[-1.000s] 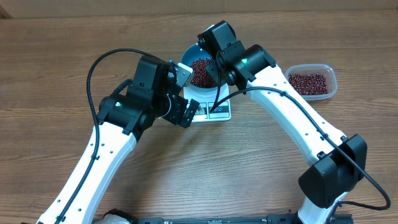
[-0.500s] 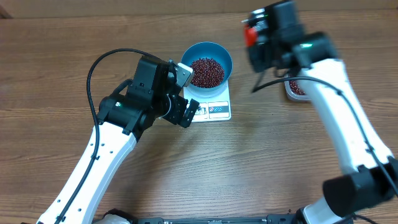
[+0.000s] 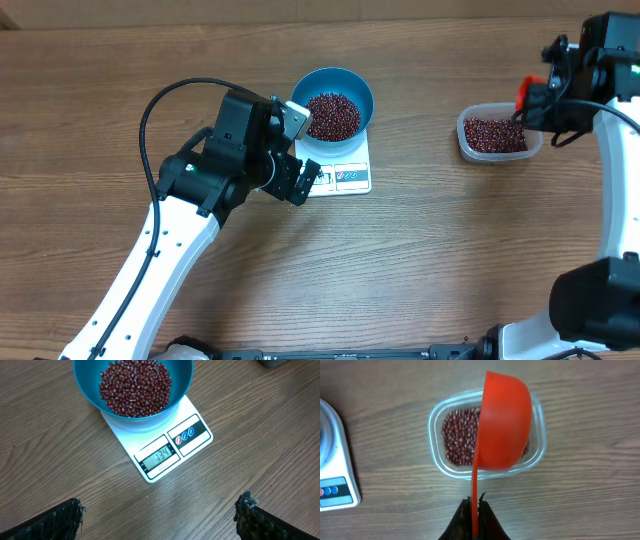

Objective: Scoop item into bowl and weigh 150g on scale
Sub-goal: 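Return the empty scoop with the right gripper to the bean tub, then dip the scoop into the red beans and lift it filled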

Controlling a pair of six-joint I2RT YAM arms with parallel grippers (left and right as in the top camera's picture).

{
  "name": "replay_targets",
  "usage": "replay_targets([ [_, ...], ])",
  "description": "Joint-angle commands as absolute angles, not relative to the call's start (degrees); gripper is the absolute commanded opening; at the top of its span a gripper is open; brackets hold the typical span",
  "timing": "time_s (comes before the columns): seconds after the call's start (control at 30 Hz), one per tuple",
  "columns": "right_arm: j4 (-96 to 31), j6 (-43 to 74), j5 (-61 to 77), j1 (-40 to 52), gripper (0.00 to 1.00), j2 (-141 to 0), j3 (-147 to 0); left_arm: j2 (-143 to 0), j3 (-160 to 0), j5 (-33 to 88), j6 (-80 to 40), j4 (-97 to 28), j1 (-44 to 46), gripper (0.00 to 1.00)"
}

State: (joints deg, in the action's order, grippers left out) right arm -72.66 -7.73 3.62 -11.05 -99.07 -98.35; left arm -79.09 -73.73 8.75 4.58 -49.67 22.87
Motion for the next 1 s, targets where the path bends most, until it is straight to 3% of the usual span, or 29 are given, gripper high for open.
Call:
replay_targets([
  [0.0, -71.92, -7.75, 4.19, -10.85, 0.04, -99.61, -96.47, -78.76, -73.63, 8.40, 3.84, -49.45, 22.90, 1.00],
  [0.97, -67.79, -9.47, 12.21, -9.69, 0.04, -114.96, -92.99, -78.76, -73.63, 8.40, 3.84, -49.45, 22.90, 0.99],
])
